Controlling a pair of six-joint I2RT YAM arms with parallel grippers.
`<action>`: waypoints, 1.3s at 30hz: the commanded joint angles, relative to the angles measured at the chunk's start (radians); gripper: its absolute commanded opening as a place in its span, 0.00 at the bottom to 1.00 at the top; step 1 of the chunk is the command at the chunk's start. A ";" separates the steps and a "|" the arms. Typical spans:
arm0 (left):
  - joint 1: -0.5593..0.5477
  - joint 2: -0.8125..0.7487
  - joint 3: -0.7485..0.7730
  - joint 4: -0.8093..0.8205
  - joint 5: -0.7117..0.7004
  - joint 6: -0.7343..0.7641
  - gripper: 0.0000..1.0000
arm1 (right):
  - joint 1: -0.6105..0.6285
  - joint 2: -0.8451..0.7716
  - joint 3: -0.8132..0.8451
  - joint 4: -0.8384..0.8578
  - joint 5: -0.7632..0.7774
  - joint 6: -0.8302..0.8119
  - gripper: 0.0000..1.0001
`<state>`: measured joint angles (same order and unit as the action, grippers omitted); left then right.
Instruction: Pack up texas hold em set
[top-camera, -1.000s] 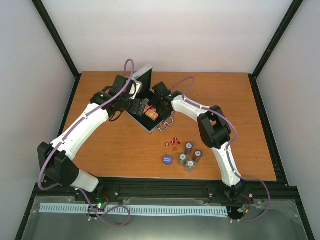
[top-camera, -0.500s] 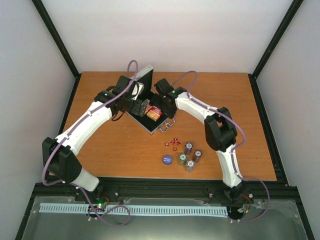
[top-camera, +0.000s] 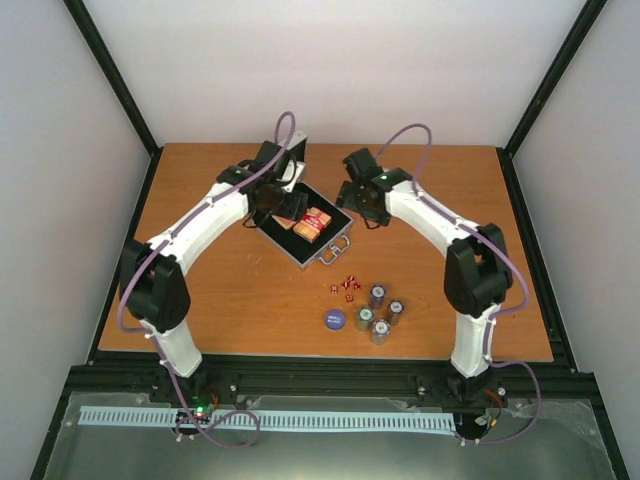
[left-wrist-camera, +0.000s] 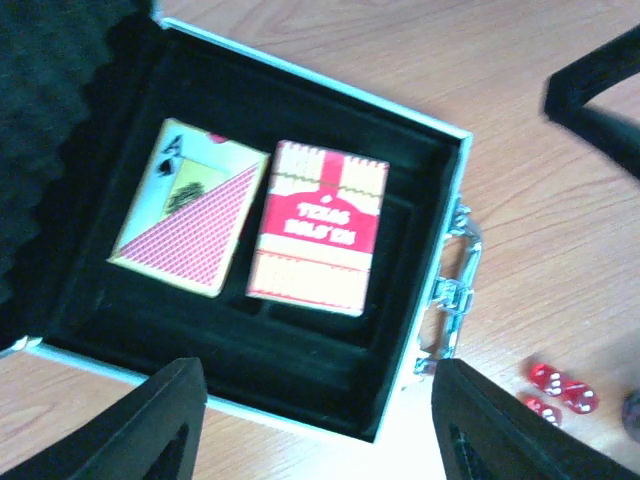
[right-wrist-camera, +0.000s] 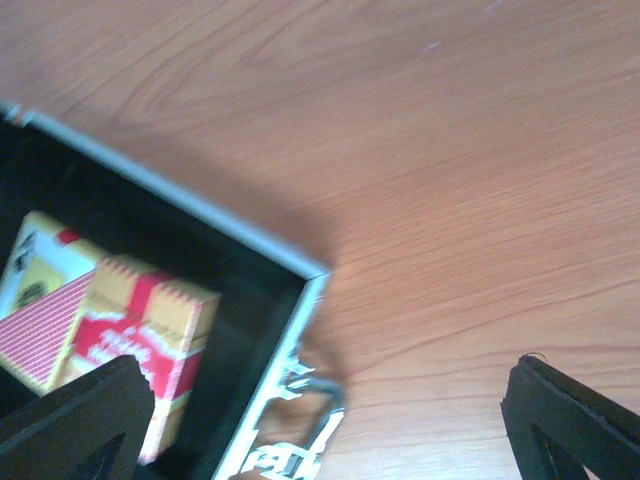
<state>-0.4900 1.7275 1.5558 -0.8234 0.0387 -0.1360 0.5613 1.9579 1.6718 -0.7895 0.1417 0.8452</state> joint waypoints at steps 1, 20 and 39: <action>-0.005 0.082 0.109 0.000 0.164 -0.026 0.61 | -0.061 -0.112 -0.084 0.010 0.115 -0.134 0.96; -0.005 0.454 0.318 0.050 0.089 -0.014 0.58 | -0.231 -0.224 -0.322 0.098 -0.021 -0.307 0.97; -0.005 0.541 0.353 0.067 0.042 0.013 0.56 | -0.275 -0.230 -0.389 0.138 -0.110 -0.381 0.97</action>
<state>-0.4900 2.2517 1.8915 -0.7780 0.0788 -0.1364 0.2939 1.7603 1.2922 -0.6758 0.0463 0.4896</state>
